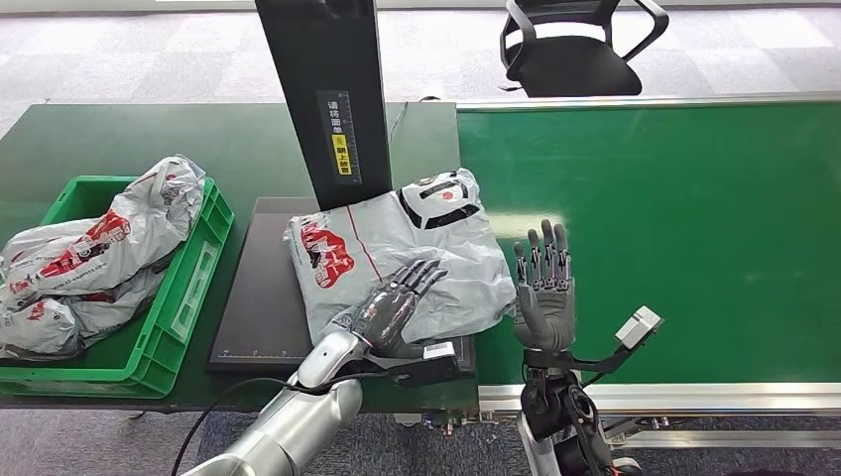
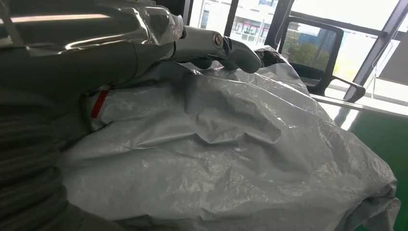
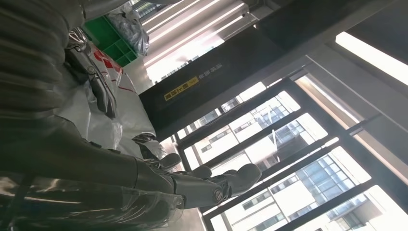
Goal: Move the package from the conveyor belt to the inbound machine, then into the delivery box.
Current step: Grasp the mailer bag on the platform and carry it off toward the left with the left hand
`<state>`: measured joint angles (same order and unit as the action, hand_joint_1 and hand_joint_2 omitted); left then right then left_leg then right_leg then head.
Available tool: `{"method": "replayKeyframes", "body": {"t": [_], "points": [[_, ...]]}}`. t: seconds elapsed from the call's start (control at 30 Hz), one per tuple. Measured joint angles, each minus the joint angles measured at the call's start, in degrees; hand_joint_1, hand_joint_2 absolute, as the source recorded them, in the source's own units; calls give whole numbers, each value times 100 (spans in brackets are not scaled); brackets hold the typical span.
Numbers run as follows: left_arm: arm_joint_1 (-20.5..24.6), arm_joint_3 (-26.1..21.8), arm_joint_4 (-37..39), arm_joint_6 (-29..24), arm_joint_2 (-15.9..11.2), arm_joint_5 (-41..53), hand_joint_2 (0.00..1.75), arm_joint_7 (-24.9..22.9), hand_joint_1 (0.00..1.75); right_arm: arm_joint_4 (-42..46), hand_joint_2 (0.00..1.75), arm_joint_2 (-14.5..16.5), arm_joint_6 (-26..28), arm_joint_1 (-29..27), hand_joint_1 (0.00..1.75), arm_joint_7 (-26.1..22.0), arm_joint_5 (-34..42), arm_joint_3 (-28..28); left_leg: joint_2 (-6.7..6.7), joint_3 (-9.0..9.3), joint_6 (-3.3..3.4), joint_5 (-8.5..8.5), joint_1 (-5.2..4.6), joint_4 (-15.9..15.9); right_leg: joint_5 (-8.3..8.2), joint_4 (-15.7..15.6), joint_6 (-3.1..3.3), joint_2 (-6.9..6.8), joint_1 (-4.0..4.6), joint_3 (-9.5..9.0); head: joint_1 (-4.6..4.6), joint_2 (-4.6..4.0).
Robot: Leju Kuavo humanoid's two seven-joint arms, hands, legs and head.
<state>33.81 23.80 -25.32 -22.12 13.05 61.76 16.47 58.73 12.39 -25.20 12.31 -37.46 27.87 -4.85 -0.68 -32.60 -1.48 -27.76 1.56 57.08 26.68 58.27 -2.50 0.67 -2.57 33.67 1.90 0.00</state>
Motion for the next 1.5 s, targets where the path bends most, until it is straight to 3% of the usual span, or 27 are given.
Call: {"method": "replayKeyframes", "body": {"t": [0.03, 0.17, 0.27, 0.57, 0.83, 1.13, 1.27, 1.4, 1.5], "points": [[11, 13, 22, -1, 0, 15, 175, -2, 11, 0, 175, -1, -1, 0, 0, 2, 0, 4, 0, 0, 0, 0, 0, 0, 0, 0, 0, 0, 0, 0, 1, 0], [24, 73, 61, -6, 0, 56, 175, -38, 150, 0, 175, -2, -4, -7, 0, 10, -5, 39, 0, 0, 0, 0, 0, 0, 0, 0, 0, 0, 0, 0, 0, 0], [28, 96, 62, -7, 0, 57, 175, -76, 171, 0, 175, -2, -4, -26, 0, 29, -15, 58, 0, 0, 0, 0, 0, 0, 0, 0, 0, 0, 0, 0, 0, 0], [46, 103, 63, -208, -18, 20, 175, -113, 175, 0, 175, -4, -4, -42, 0, 52, -55, 132, 0, 0, 0, 0, 0, 0, 0, 0, 0, 0, 0, 0, 0, 0], [-15, 20, -229, -1267, -33, -457, 175, 373, 175, 3, 175, -4, 29, -139, 0, 56, -85, 163, 0, -1, 0, 0, 0, 0, 0, 0, 0, 0, 0, 0, -1, 0], [-86, -52, -446, -1330, -35, -518, 175, 447, 175, 17, 175, -4, 45, -190, 0, 58, -85, 199, 0, -1, 0, 0, 0, 0, 0, 0, 0, 0, 0, 0, 0, 0], [-317, -251, -944, -1689, -21, -816, 175, 1019, 175, 34, 175, -2, 86, -223, 0, 63, -73, 213, -1, -1, 0, 0, 0, 0, 0, 0, 0, 0, 0, 2, -1, 0], [-724, -867, -2116, -1785, 66, -1440, 175, 1993, 175, 68, 175, -2, 145, -275, 0, 55, -24, 222, -2, -3, 0, -1, 0, -1, 1, 0, 0, 2, 0, 4, 0, 0], [-868, -1184, -3004, -1793, 26, -2333, 175, 2203, 175, 89, 175, -2, 176, -319, 0, 31, 32, 227, -1, -4, -1, -1, 2, -2, 1, 0, 1, 1, 1, 3, -1, 0]]}}
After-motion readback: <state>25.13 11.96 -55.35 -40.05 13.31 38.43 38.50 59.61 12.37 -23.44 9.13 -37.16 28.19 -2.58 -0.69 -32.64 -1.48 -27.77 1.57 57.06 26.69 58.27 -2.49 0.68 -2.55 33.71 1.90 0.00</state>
